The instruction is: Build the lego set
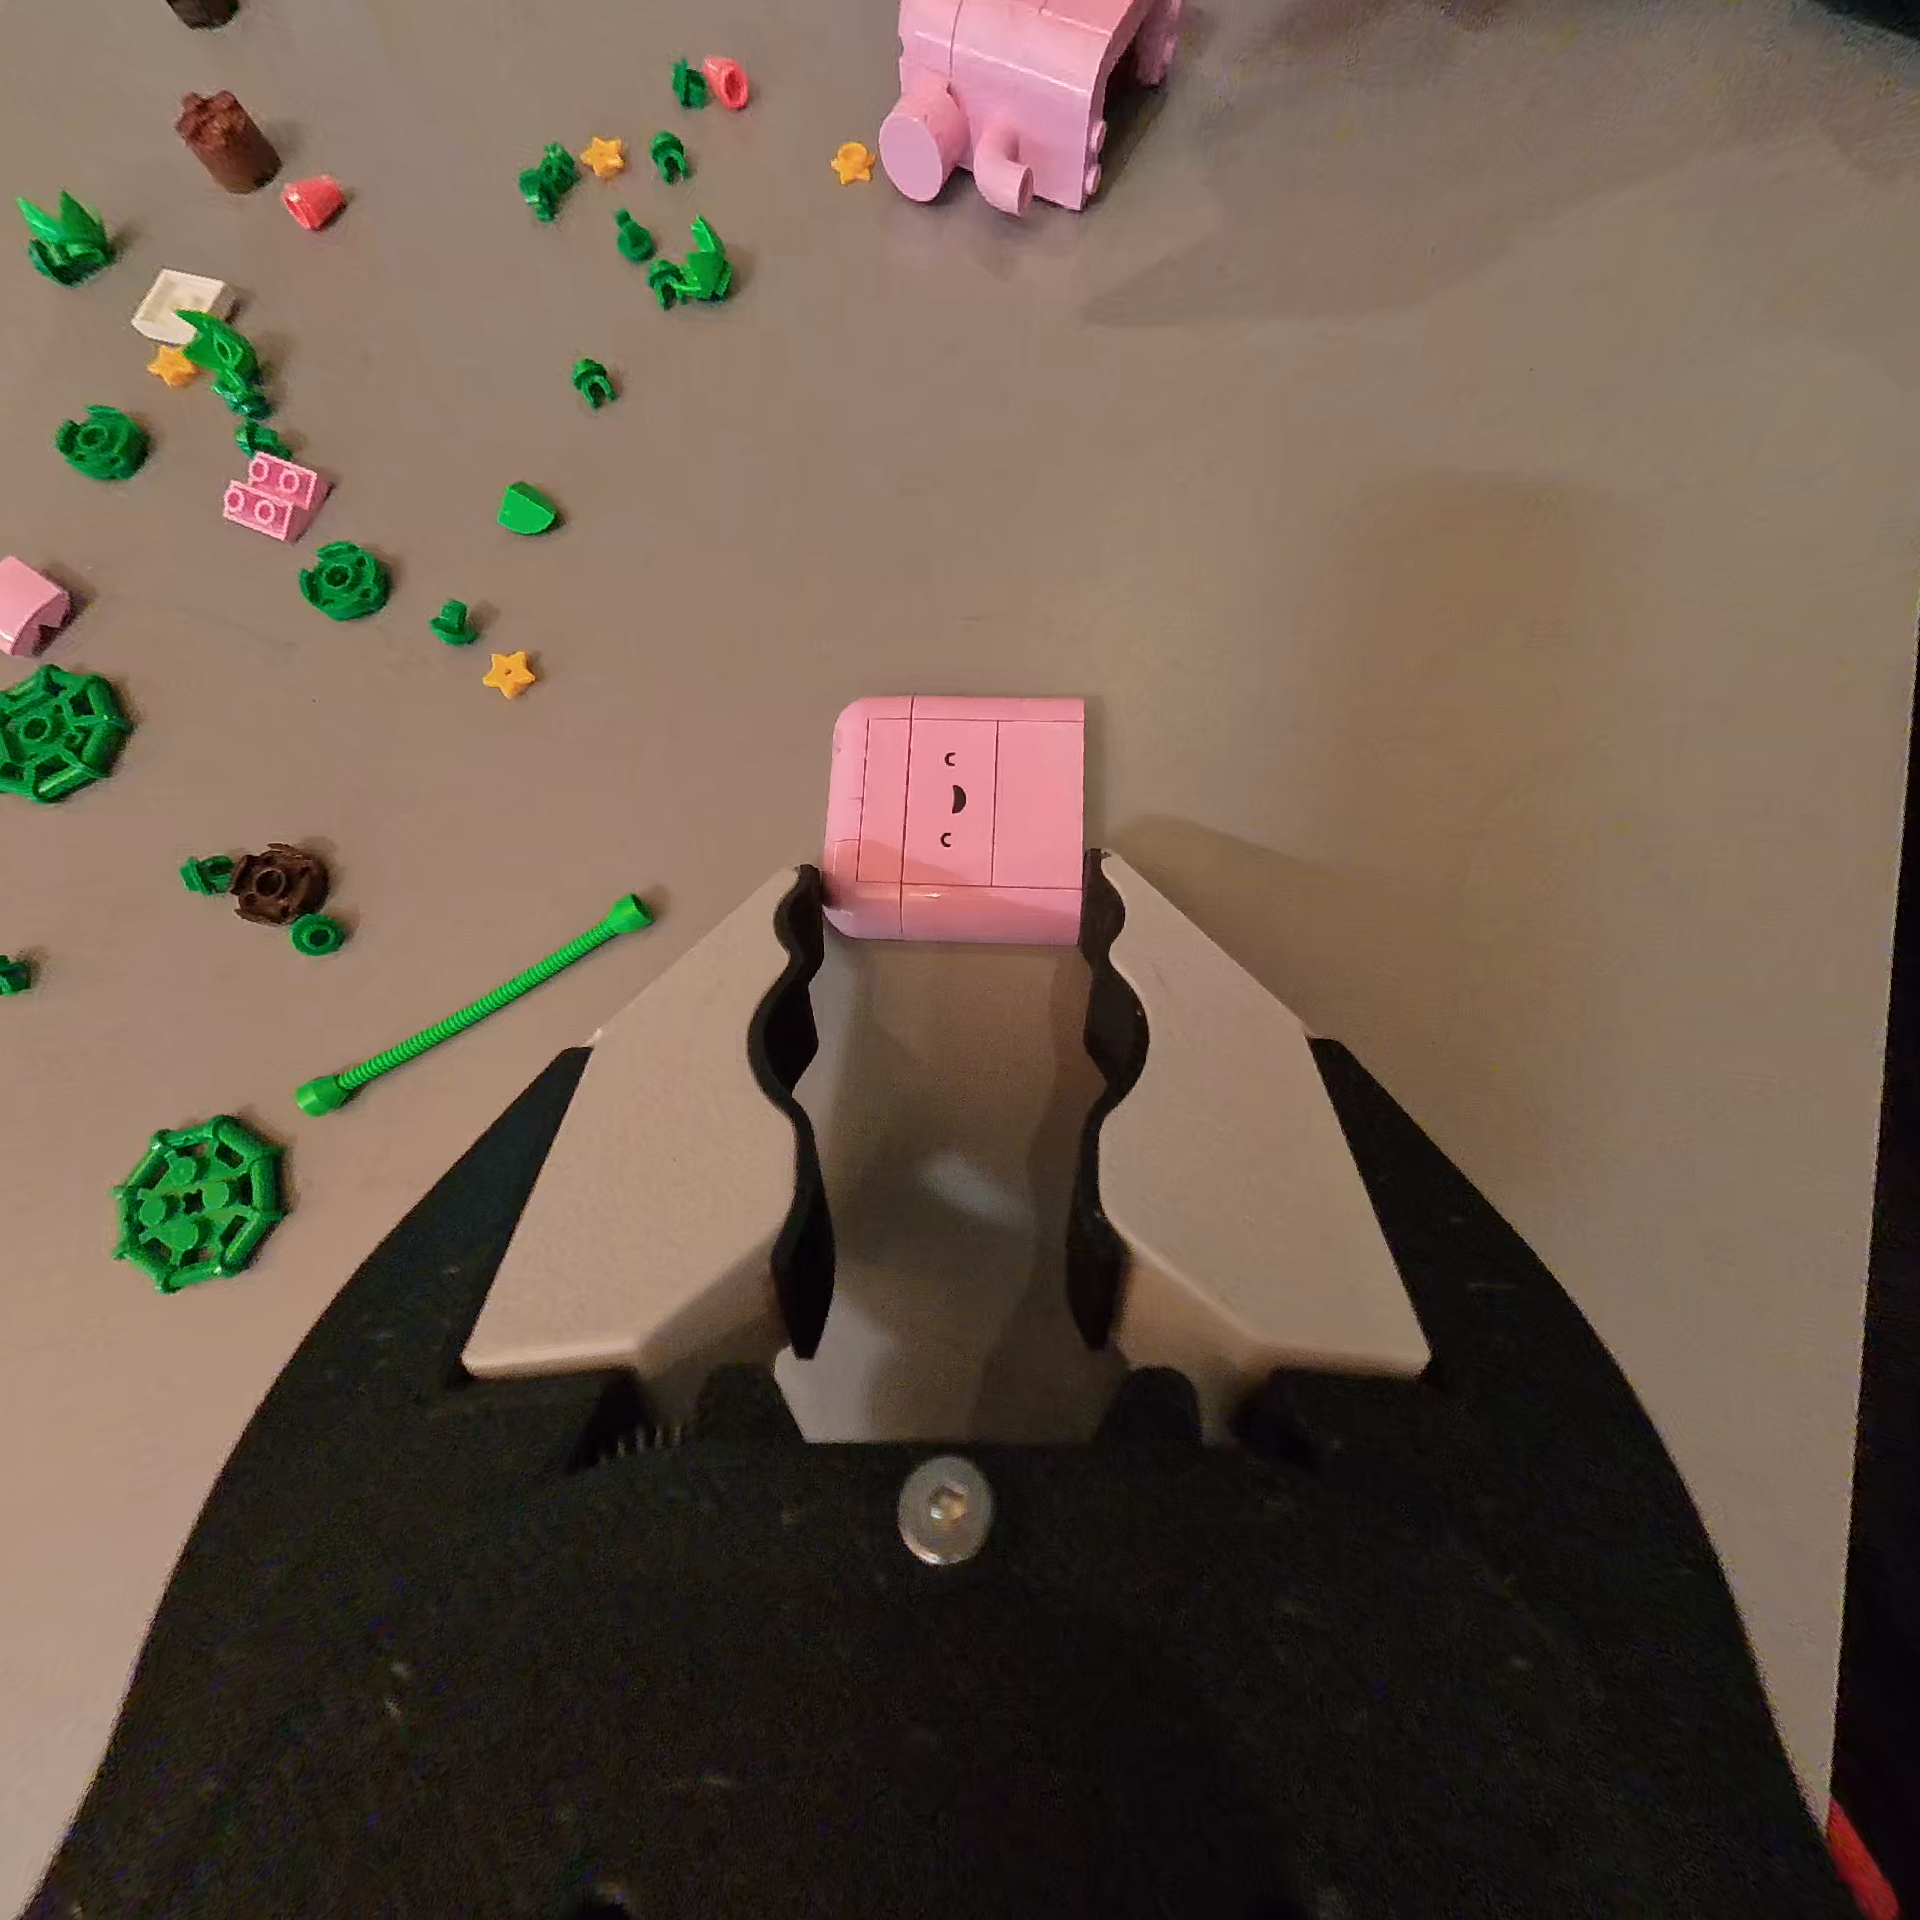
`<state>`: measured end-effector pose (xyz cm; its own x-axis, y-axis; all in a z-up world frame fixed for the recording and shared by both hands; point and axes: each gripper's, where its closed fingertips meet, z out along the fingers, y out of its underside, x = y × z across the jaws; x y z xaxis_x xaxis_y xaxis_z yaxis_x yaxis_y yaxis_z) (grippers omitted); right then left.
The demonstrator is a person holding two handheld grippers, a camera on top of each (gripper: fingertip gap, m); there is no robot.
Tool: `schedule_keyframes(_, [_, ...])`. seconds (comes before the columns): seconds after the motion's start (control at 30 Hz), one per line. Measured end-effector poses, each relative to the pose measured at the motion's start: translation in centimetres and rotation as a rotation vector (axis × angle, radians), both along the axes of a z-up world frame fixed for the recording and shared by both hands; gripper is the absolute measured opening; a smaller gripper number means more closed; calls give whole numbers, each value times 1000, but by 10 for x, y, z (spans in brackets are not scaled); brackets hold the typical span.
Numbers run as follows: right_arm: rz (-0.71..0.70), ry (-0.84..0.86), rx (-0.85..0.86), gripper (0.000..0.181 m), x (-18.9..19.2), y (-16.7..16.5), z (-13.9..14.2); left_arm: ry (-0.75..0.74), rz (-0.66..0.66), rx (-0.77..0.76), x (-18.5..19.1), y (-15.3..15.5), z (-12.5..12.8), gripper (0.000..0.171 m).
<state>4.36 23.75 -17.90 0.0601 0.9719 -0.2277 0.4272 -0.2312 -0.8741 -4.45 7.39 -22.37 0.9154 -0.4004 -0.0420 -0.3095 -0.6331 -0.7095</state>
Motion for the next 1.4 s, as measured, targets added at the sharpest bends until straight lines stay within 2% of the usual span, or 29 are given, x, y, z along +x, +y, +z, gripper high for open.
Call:
schedule_keyframes(0.5, [-5,16,19,68,1,1,3,22,-33,13,5,-2,1,48])
schedule_keyframes(0.73, [-3,23,7,66,2,0,4,-41,-17,-25,6,-11,0,58])
schedule_keyframes(0.8, [-1,19,5,66,2,0,3,-81,-61,-42,14,-18,1,58])
schedule_keyframes(0.9, [0,17,0,66,2,0,3,-220,-230,-121,44,-40,7,49])
schedule_keyframes(0.97, [1,15,-6,66,2,0,2,-278,-295,-160,58,-49,10,48])
schedule_keyframes(1.03, [2,11,-14,66,1,0,1,-235,-252,-108,53,-37,10,54])
schedule_keyframes(1.13, [5,7,-19,66,1,0,1,-173,-145,48,42,-10,19,62])
schedule_keyframes(1.2, [8,4,-23,65,1,0,0,-159,-134,79,43,-1,23,71])
schedule_keyframes(1.4, [10,4,-28,65,1,0,0,-49,-104,-35,42,7,-1,74])
